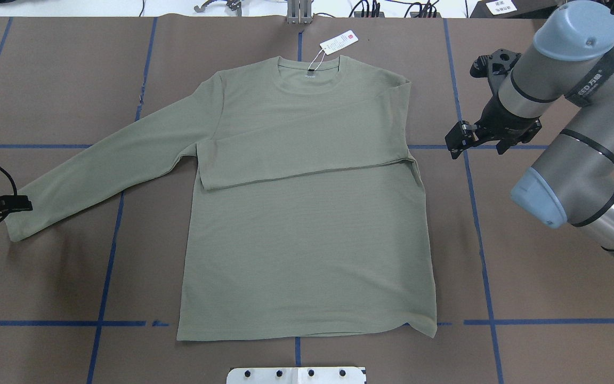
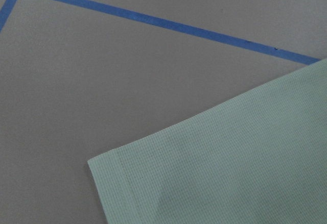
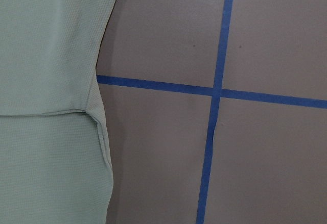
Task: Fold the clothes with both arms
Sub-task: 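Release the sleeve and raise the right gripper away from the shirt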
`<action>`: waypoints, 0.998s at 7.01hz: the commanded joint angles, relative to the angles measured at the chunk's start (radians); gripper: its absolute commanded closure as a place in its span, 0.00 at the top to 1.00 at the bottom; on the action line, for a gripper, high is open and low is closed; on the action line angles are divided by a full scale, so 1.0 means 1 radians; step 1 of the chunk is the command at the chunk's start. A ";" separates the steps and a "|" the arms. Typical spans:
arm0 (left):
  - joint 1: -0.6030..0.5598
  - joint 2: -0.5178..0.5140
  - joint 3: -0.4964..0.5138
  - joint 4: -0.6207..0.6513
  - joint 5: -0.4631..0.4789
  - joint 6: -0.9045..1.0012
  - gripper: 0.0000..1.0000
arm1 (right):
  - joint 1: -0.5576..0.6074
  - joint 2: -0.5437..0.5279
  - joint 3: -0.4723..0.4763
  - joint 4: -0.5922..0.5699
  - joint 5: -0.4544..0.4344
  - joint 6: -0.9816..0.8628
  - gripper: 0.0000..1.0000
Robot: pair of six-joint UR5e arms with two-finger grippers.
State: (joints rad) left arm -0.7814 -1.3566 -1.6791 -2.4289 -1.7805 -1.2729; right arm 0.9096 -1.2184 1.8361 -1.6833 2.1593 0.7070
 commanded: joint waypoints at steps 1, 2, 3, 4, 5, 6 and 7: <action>0.001 -0.007 0.015 -0.001 0.003 0.001 0.99 | 0.005 -0.003 0.002 0.000 0.001 -0.003 1.00; 0.001 -0.012 0.028 -0.004 0.003 0.001 0.99 | 0.005 -0.003 0.003 0.000 0.001 -0.003 1.00; 0.001 -0.022 0.051 -0.009 0.001 0.000 0.99 | 0.005 -0.003 0.009 0.000 -0.001 -0.001 1.00; 0.001 -0.024 0.055 -0.010 0.001 0.000 0.99 | 0.005 -0.004 0.015 0.000 -0.001 -0.001 1.00; 0.001 -0.024 0.053 -0.010 0.000 -0.002 0.95 | 0.005 -0.006 0.020 0.000 -0.001 0.000 1.00; 0.001 -0.024 0.050 -0.010 0.000 -0.008 0.78 | 0.005 -0.006 0.022 -0.001 -0.001 -0.001 1.00; 0.001 -0.024 0.050 -0.012 -0.002 -0.009 0.56 | 0.003 -0.004 0.022 -0.003 -0.001 0.002 1.00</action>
State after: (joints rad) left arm -0.7808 -1.3802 -1.6283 -2.4393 -1.7811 -1.2789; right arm 0.9141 -1.2235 1.8563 -1.6840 2.1583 0.7066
